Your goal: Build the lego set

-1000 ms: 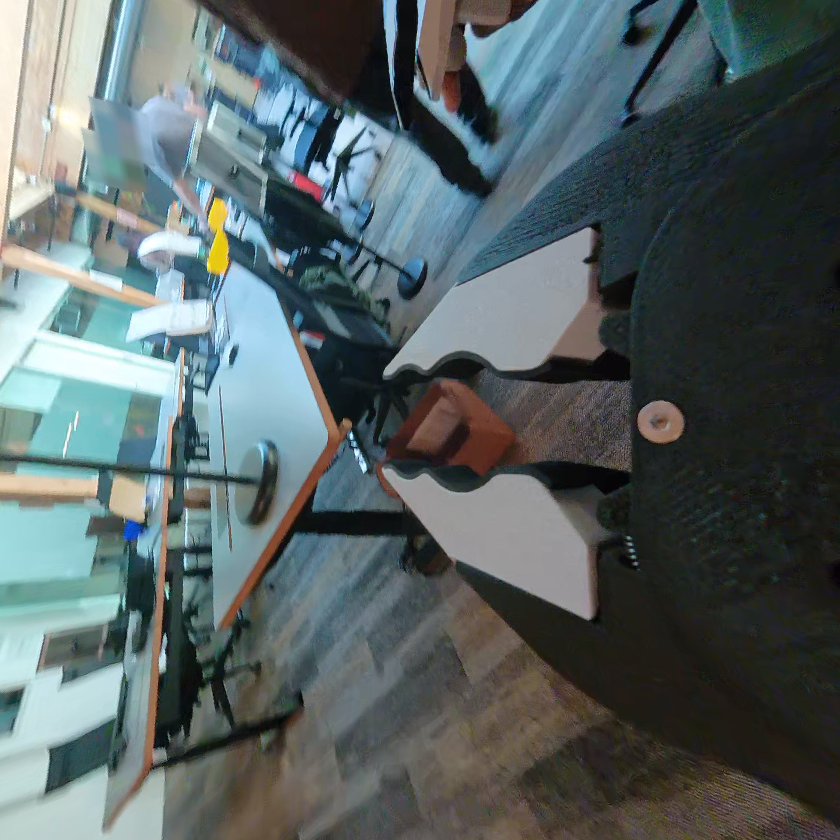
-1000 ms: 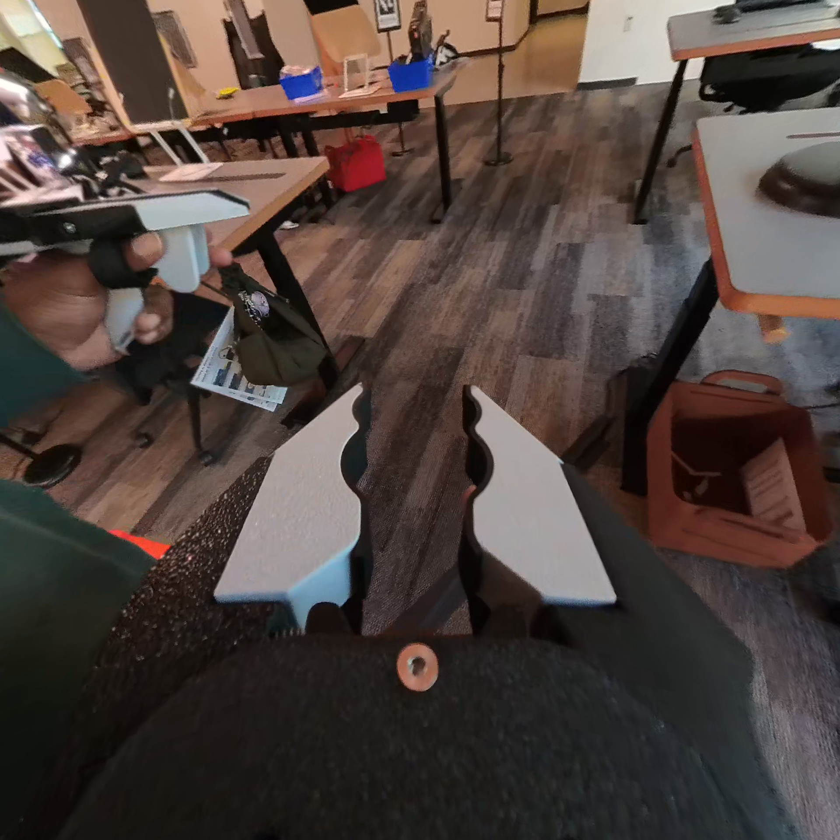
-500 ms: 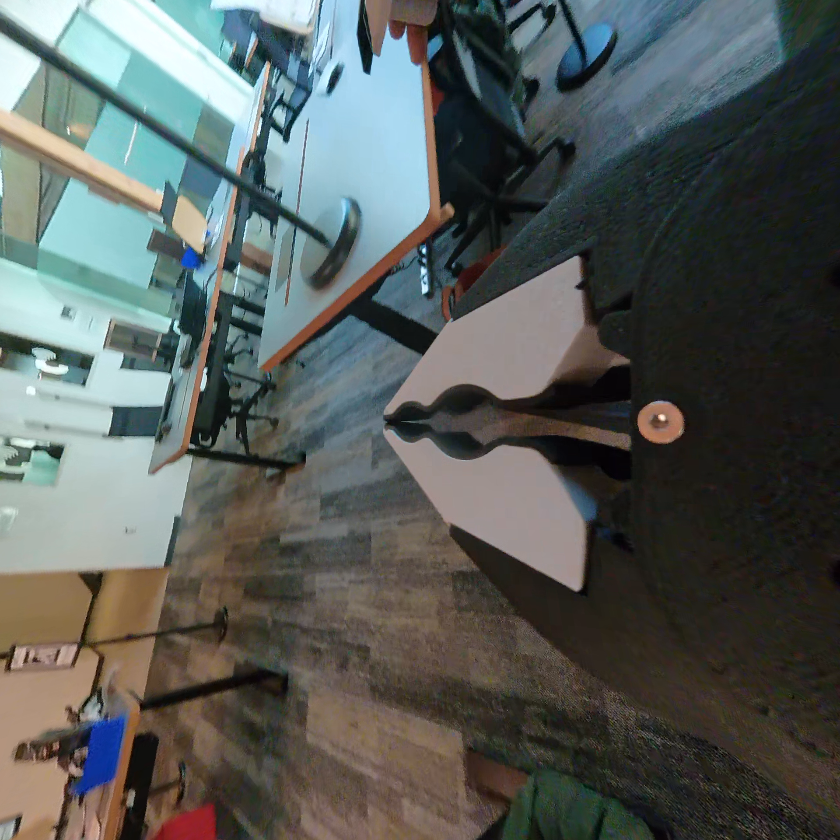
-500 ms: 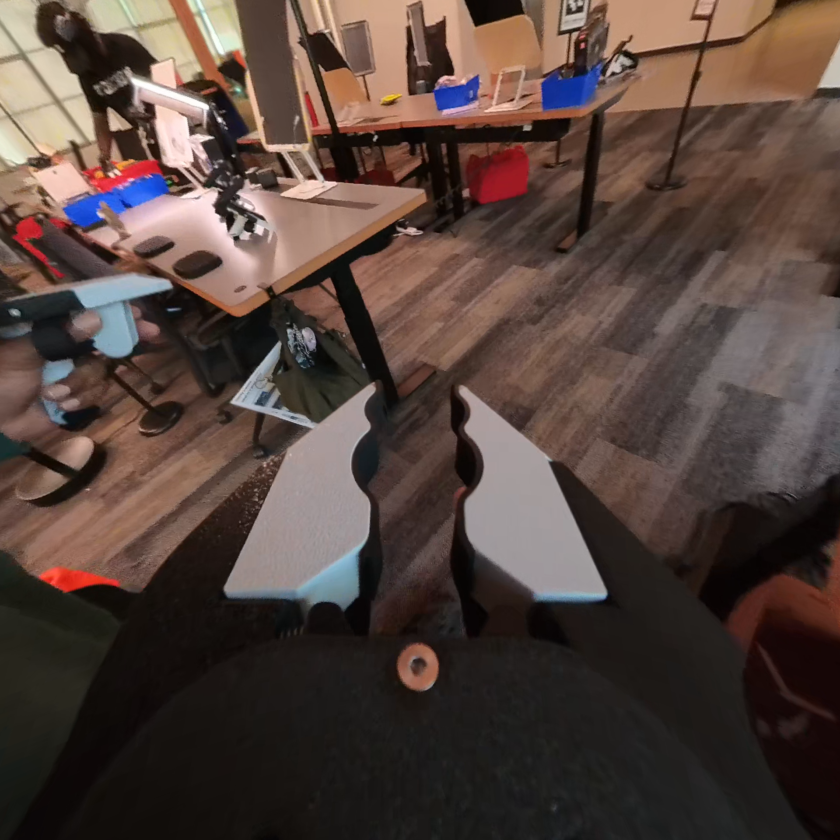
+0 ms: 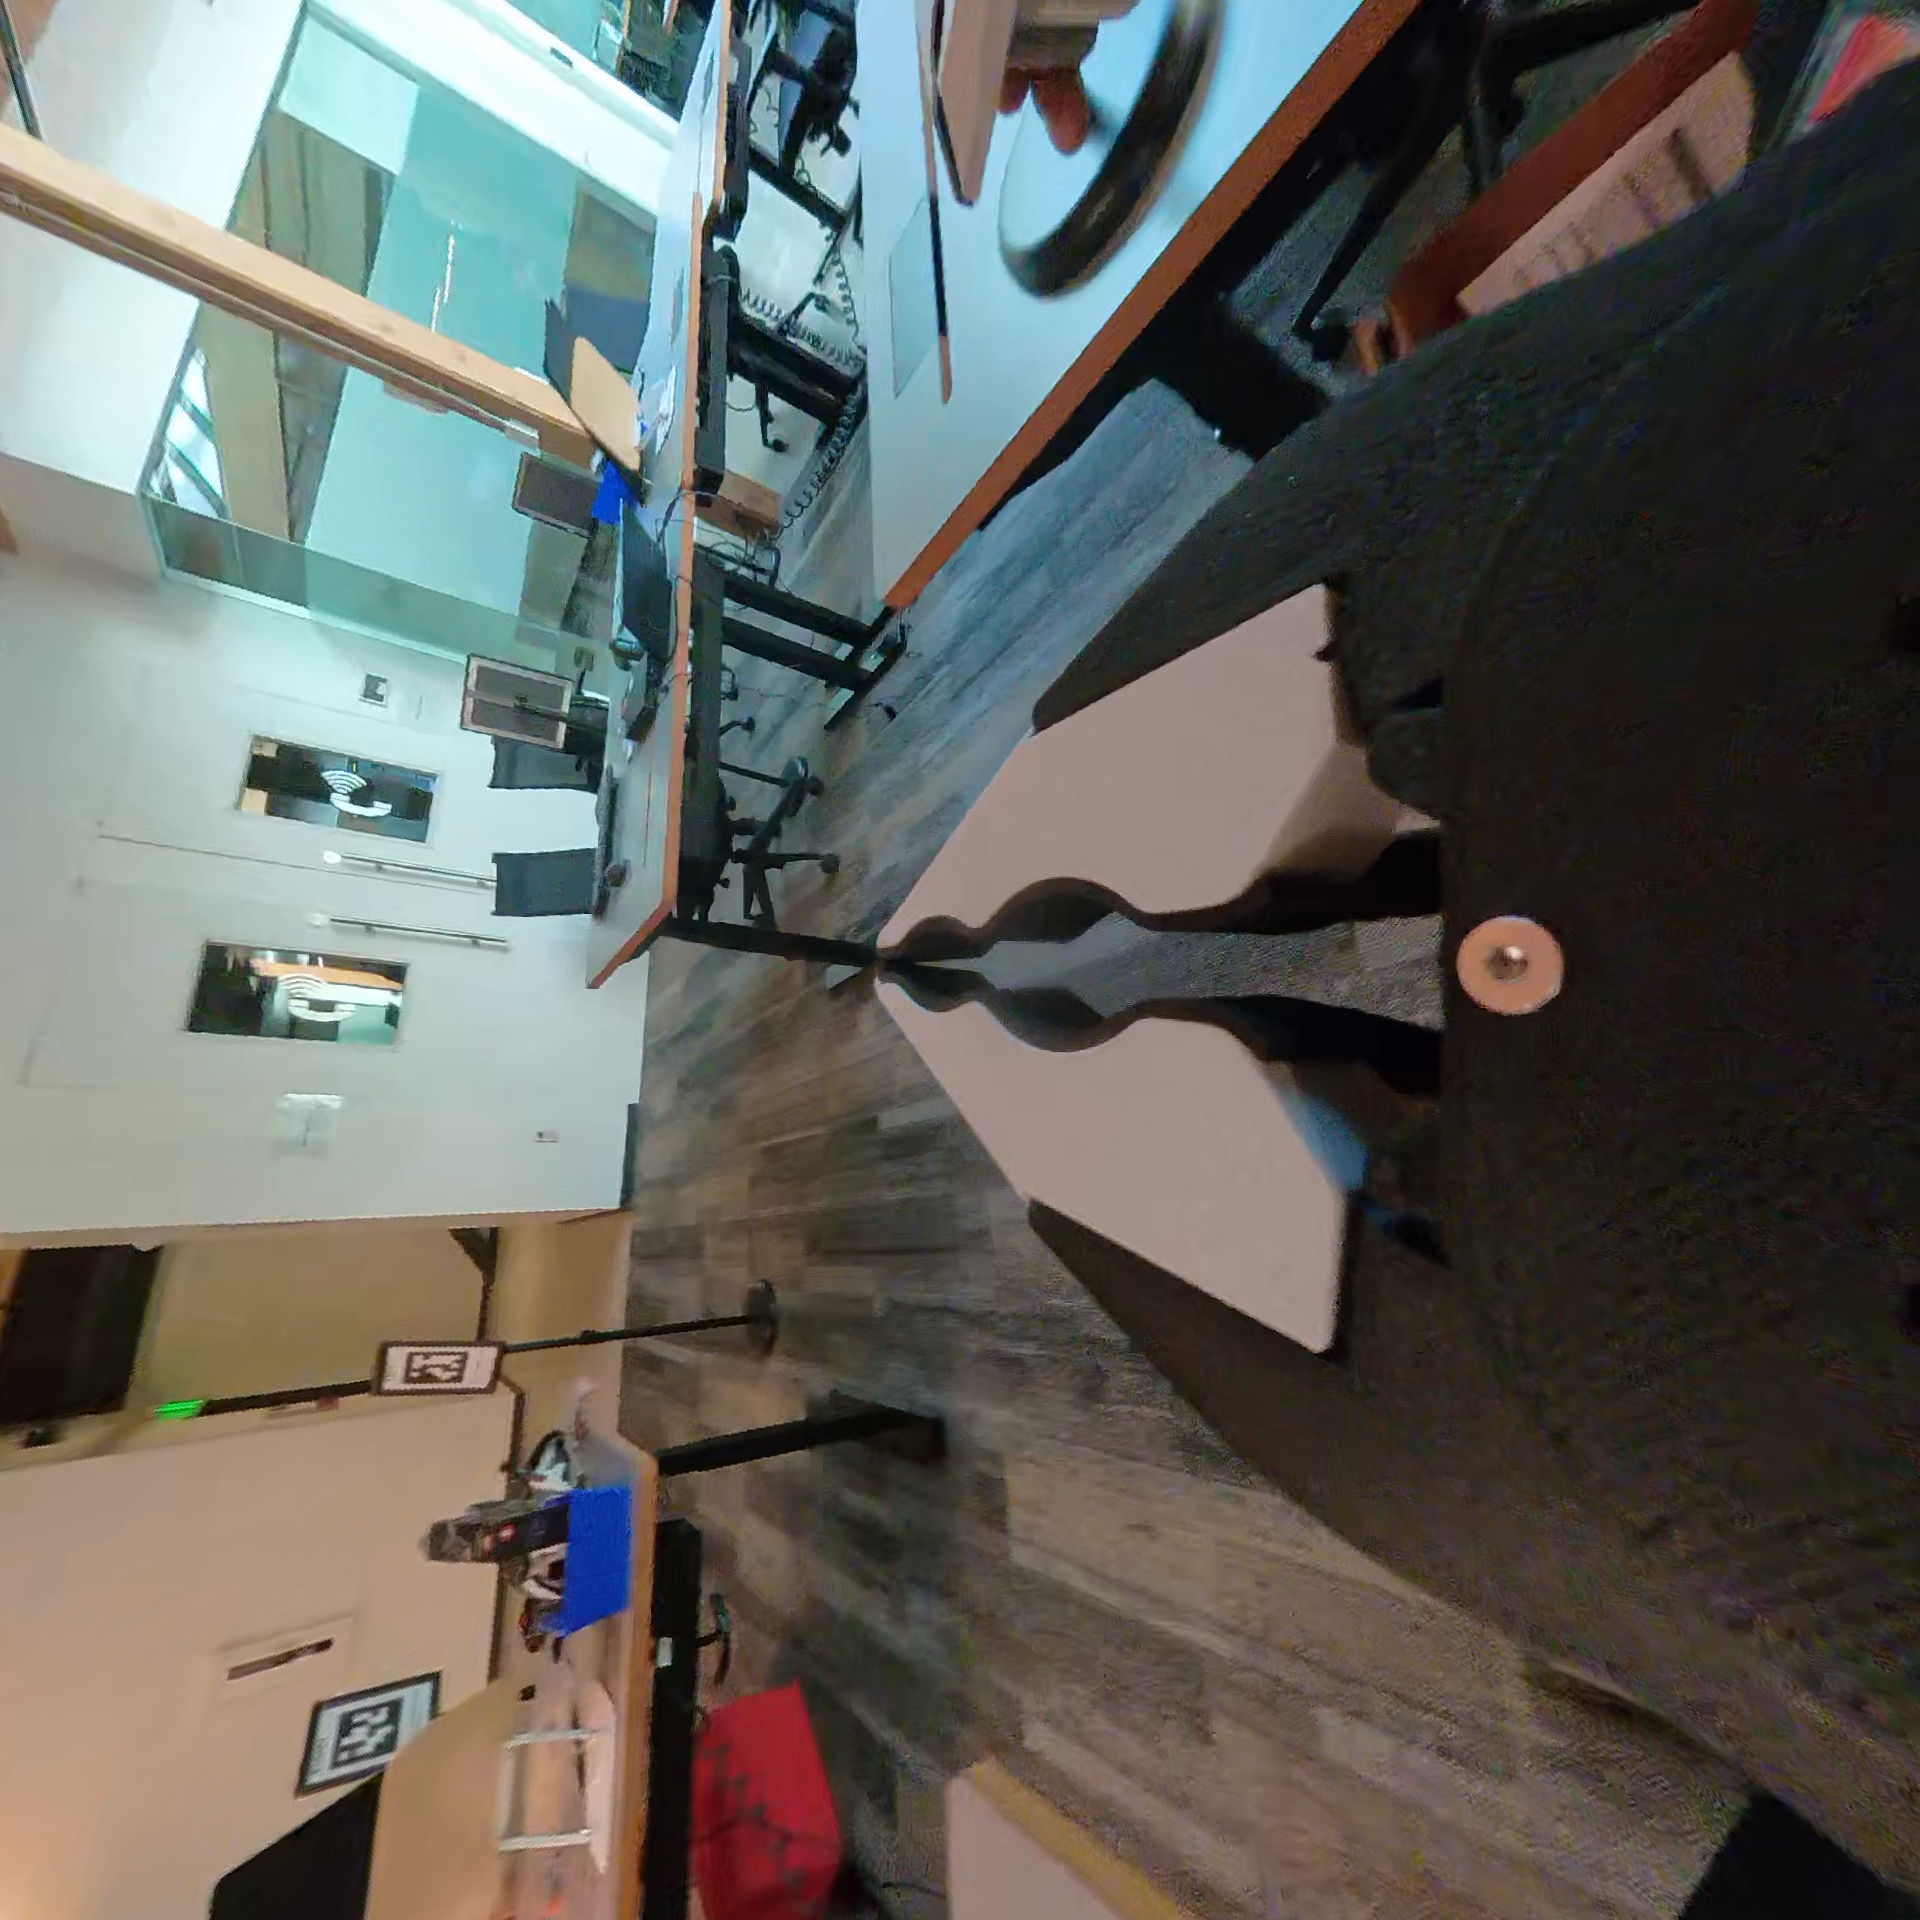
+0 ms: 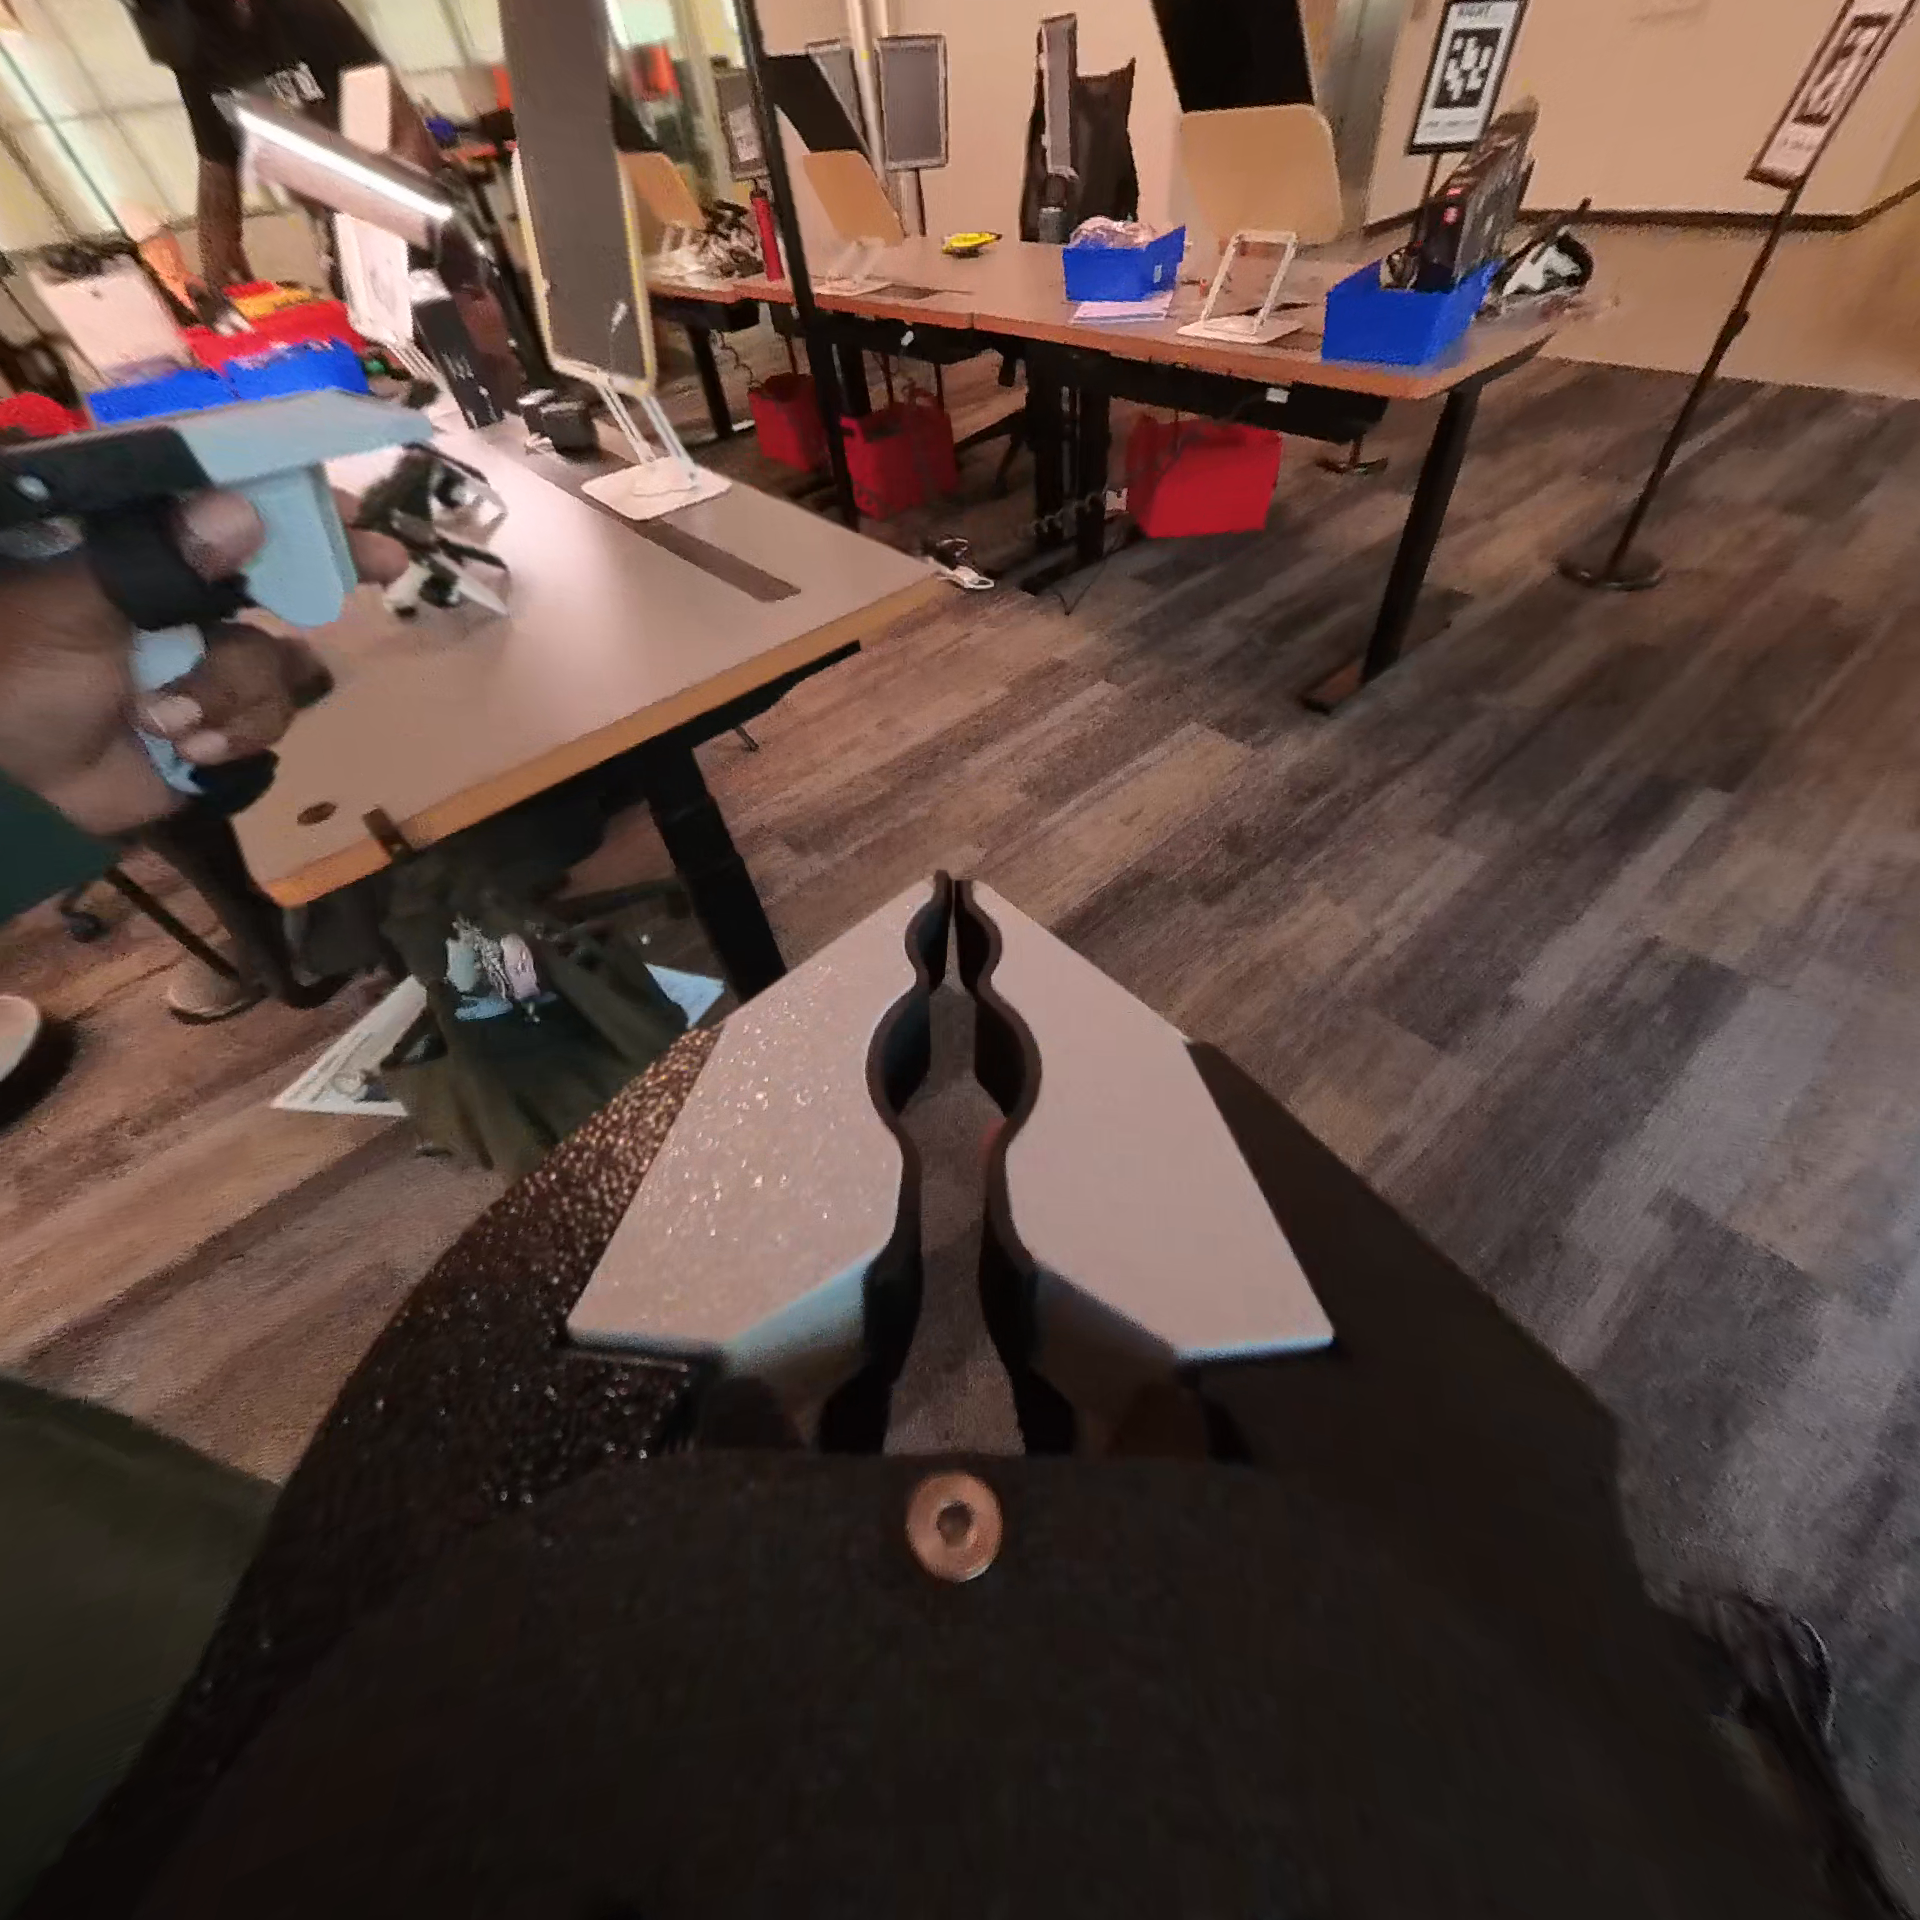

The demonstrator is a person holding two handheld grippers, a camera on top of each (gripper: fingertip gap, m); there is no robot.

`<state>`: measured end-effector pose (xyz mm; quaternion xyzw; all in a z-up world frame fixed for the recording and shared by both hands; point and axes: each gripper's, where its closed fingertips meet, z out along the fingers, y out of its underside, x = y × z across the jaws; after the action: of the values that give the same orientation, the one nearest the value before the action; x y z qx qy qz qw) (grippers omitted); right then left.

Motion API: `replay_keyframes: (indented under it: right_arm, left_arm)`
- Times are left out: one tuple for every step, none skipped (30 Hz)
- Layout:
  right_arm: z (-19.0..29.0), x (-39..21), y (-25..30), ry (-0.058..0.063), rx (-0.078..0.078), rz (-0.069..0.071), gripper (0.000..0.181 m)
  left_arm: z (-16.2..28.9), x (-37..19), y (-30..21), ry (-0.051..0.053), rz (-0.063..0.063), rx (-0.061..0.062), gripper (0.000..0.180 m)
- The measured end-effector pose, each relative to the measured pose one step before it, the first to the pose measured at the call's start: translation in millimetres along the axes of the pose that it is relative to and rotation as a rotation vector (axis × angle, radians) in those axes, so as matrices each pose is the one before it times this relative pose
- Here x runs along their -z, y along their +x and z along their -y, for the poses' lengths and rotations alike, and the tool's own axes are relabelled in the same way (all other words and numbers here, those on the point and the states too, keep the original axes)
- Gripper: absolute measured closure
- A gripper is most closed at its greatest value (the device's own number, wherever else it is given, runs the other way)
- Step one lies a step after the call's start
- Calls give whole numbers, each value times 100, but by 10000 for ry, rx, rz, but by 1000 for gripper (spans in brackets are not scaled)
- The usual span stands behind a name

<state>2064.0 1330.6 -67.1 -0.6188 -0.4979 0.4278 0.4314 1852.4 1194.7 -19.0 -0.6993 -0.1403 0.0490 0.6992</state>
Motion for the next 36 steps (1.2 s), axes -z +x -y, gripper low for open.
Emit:
replay_keyframes:
  right_arm:
    - [486,-2012,1042,-15,-126,218,181]
    - [215,-2013,1071,-78,-102,209,179]
    - [25,-2038,1127,-124,-65,194,178]
    - [-25,-2058,1170,-118,-40,199,177]
    - [19,-2099,1215,-89,-33,239,176]
    - [76,-2147,1340,-71,-24,262,176]
    - [168,-2212,1526,-65,-3,261,175]
    - [362,-2226,1697,-50,34,284,174]
    - [649,-2163,1854,-17,81,284,173]
    - [952,-2070,2099,18,111,200,172]
    - [1239,-1979,2212,-15,82,173,172]
    - [1591,-1863,2133,-13,38,222,171]
    - [1866,-1761,2085,75,48,250,170]
    - [1769,-1764,2129,105,94,256,170]
    - [1405,-1863,2149,29,101,304,171]
    - [1081,-1955,2114,-73,71,354,171]
    - [1074,-1945,2034,-136,22,353,171]
    - [1440,-1813,1803,-61,15,362,171]
    - [1819,-1681,1626,103,53,317,171]
    - [1871,-1629,1542,183,105,242,171]
    - [1603,-1671,1563,154,113,157,171]
    - [1197,-1756,1630,100,65,75,172]
    - [848,-1846,1602,79,-7,27,172]
    - [591,-1882,1479,96,-50,45,172]
    - [367,-1918,1397,91,-66,27,173]
    - [168,-1894,1412,66,-38,-42,174]
    - [-23,-1897,1459,9,-2,-120,175]
    - [-124,-1840,1526,-49,31,-184,176]
    - [-154,-1821,1645,-99,63,-267,177]
    - [-114,-1808,1757,-142,79,-309,179]
    - [5,-1860,1823,-218,2,-312,180]
    - [312,-1889,1732,-285,-132,-255,179]
    - [960,-1855,1466,-123,-126,-105,179]
    - [1476,-1825,1278,110,2,-5,179]
    - [1458,-1916,1330,101,78,-34,179]
    - [1263,-2053,1341,18,97,-33,179]
  left_arm:
    - [475,-1542,-1111,-10,48,-59,180]
    - [47,-1353,-1177,-36,127,-12,180]
    - [-400,-1216,-1230,-98,191,35,178]
    - [-789,-1105,-1318,-178,291,85,176]
    - [-1050,-1038,-1368,-213,343,128,174]
    - [-1174,-1020,-1302,-225,337,168,170]
    - [-1224,-1032,-1328,-241,376,219,166]
    - [-1142,-1120,-1358,-226,409,265,161]
    - [-939,-1234,-1354,-179,425,306,154]
    - [-623,-1409,-1380,-135,470,339,148]
    - [-163,-1610,-1243,-121,467,368,143]
    - [558,-1759,-918,-67,398,347,135]
    - [1426,-1838,-568,160,330,193,129]
    - [1972,-1898,-397,397,309,-57,128]
    - [1972,-2010,-411,446,327,-251,128]
    - [1629,-2105,-496,365,335,-255,129]
    - [1270,-2153,-458,279,259,-77,132]
    - [1024,-2100,-298,213,129,140,134]
    - [815,-1999,-200,158,69,230,136]
    - [599,-1903,-268,122,110,141,141]
    - [279,-1887,-418,50,168,-27,150]
    - [-88,-1930,-563,-61,175,-131,159]
    - [-323,-2048,-649,-129,127,-108,167]
    - [-369,-2160,-676,-106,47,-16,176]
    - [-321,-2313,-716,-48,-13,64,180]
    - [-269,-2500,-788,-34,-54,81,180]
    - [-193,-2735,-832,-50,-91,52,180]
    - [-14,-2951,-883,-47,-118,6,180]
    - [276,-3110,-937,-2,-130,-30,180]
    - [584,-3239,-1022,54,-129,-43,180]
    - [907,-3358,-1102,54,-111,-33,180]
    - [1335,-3354,-1072,58,-124,-35,180]
    - [1846,-3210,-966,183,-157,-107,180]
    - [2051,-3064,-952,268,-157,-193,180]
    - [1907,-2942,-971,192,-163,-208,180]
    - [1764,-2739,-980,129,-176,-197,180]
